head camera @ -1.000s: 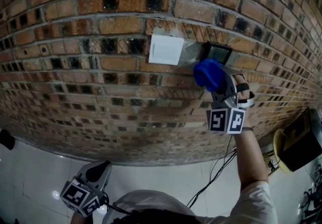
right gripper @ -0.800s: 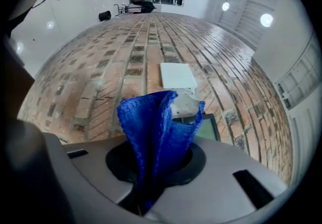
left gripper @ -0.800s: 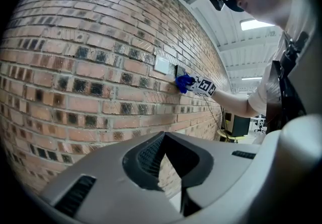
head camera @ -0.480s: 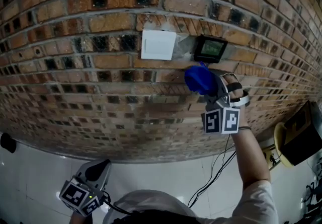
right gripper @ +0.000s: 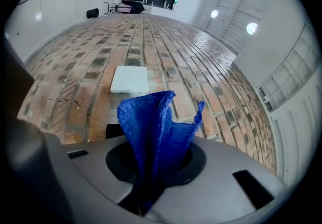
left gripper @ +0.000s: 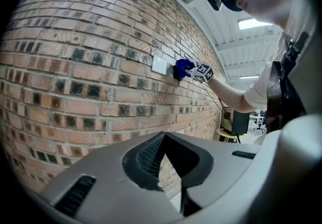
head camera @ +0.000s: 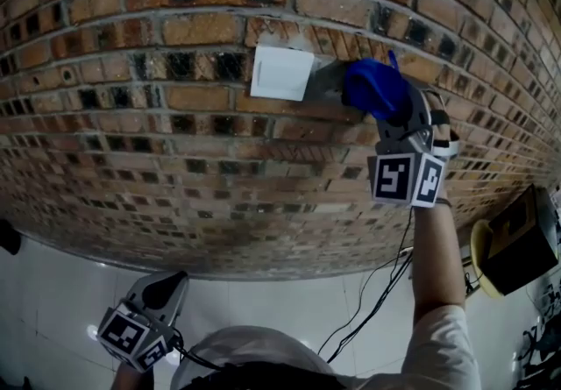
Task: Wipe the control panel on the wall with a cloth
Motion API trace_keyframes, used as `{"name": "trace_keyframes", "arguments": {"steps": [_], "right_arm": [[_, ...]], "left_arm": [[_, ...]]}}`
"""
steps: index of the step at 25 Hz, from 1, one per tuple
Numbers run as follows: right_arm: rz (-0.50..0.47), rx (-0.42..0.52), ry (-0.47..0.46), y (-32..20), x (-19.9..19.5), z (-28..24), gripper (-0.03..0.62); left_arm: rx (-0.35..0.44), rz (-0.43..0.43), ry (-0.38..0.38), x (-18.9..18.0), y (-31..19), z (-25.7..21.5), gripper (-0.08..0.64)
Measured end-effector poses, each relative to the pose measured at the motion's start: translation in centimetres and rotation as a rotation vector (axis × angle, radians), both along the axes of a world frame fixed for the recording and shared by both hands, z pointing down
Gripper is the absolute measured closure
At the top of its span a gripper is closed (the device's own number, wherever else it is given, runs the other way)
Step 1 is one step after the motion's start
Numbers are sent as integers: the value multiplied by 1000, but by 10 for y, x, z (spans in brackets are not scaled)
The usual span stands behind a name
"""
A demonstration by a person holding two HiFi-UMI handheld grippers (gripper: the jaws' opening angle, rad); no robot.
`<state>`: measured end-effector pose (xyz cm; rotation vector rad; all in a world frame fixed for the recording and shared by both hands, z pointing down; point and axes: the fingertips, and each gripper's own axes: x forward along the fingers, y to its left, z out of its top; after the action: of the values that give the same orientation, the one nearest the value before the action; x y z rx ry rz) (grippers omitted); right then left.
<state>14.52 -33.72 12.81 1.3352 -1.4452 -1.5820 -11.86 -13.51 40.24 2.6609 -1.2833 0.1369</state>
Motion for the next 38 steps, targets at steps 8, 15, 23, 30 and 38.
{"name": "trace_keyframes", "arguments": {"steps": [8,15,23,30,38], "right_arm": [[14,-63,68,-5,0,50,503],[10,-204,119,-13,-3,124,503],[-24,-200,77,-3,-2,102,503],[-49,15,-64,17,2,-7,504],[-5,-1,18,-2,2,16,503]], "left_arm": [[-12,-14,-2,-1,4,4,557],[-4,13,-11,9,7,3,557],[-15,22,-5,12,8,4,557],[-17,17,-14,9,6,7,556],[-15,5,-1,7,5,8,557]]}}
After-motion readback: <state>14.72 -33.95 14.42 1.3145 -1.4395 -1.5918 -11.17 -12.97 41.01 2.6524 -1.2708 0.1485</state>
